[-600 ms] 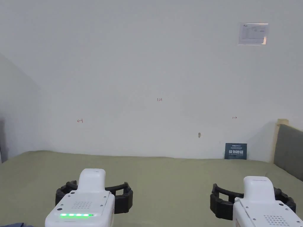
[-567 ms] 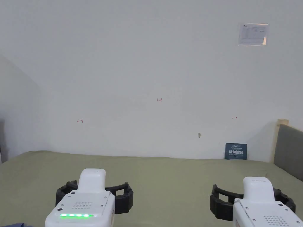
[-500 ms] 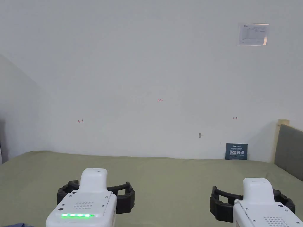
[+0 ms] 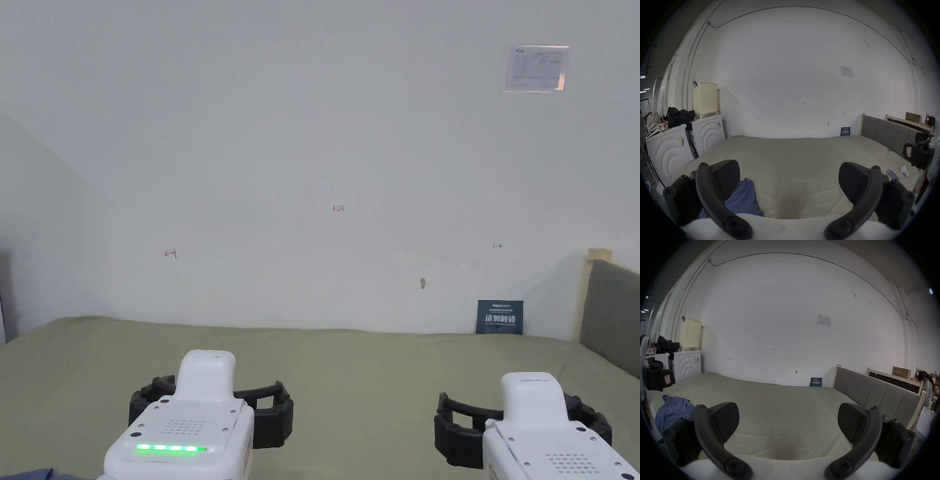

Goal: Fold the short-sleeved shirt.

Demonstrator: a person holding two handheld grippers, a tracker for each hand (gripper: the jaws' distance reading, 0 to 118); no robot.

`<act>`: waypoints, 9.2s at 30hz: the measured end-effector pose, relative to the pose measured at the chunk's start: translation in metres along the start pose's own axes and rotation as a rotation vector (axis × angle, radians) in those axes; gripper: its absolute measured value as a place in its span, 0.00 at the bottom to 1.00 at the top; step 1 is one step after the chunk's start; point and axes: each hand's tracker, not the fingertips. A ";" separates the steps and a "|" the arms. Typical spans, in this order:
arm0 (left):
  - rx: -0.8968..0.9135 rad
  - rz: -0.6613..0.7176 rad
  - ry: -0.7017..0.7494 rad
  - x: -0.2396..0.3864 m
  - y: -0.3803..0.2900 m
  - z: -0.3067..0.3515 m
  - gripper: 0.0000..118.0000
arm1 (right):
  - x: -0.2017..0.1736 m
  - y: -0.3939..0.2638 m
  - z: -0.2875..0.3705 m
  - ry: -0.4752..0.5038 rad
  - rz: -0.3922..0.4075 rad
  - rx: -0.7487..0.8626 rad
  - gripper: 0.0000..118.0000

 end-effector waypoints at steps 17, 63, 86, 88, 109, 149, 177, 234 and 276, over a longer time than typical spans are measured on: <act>-0.004 -0.012 -0.002 0.002 0.001 0.001 1.00 | -0.001 0.000 0.001 0.019 0.000 -0.012 1.00; -0.100 0.080 0.453 -0.236 -0.024 0.083 0.00 | -0.223 -0.010 -0.035 0.549 -0.051 -0.087 0.00; -0.447 0.134 0.354 -0.312 -0.108 -0.044 0.00 | -0.301 -0.068 -0.084 0.640 0.016 -0.216 0.00; -0.558 0.127 0.295 -0.313 -0.132 -0.080 0.00 | -0.296 -0.083 -0.087 0.637 0.026 -0.247 0.00; -0.833 0.155 0.202 -0.306 -0.213 -0.160 0.04 | -0.196 -0.141 -0.060 0.506 0.004 -0.468 0.00; -0.828 -0.138 -0.447 0.168 -0.170 -0.283 0.36 | 0.033 -0.156 -0.030 0.026 -0.146 -0.492 0.00; -0.274 0.093 -0.001 -0.114 -0.076 0.005 0.01 | -0.008 -0.098 0.027 0.094 -0.091 -0.325 0.00; -0.849 0.092 -0.106 -0.124 -0.198 -0.208 0.02 | -0.006 -0.175 -0.327 0.191 0.001 -0.846 0.04; -0.232 -0.082 0.208 -0.096 0.191 -0.232 0.02 | 0.150 0.170 -0.250 -0.122 -0.093 -0.262 0.04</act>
